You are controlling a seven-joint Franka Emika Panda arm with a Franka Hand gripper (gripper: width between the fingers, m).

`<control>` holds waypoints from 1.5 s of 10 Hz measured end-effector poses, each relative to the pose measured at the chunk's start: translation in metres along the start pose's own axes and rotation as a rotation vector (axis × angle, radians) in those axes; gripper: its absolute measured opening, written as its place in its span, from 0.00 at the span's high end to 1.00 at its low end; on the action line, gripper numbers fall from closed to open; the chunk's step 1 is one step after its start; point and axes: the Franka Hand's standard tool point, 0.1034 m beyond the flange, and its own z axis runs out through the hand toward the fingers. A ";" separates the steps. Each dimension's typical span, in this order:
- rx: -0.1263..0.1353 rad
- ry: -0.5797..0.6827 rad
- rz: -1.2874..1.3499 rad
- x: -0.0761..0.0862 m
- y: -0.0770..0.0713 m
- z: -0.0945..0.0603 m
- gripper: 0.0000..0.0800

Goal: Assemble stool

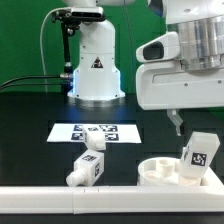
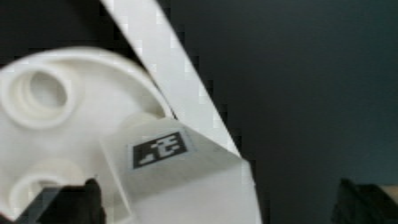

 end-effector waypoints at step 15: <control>-0.173 -0.052 -1.577 0.012 0.008 0.012 0.19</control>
Offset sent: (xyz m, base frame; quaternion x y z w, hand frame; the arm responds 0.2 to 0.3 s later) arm 0.0000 0.0000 0.0000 0.0000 0.0000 -0.1296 0.9916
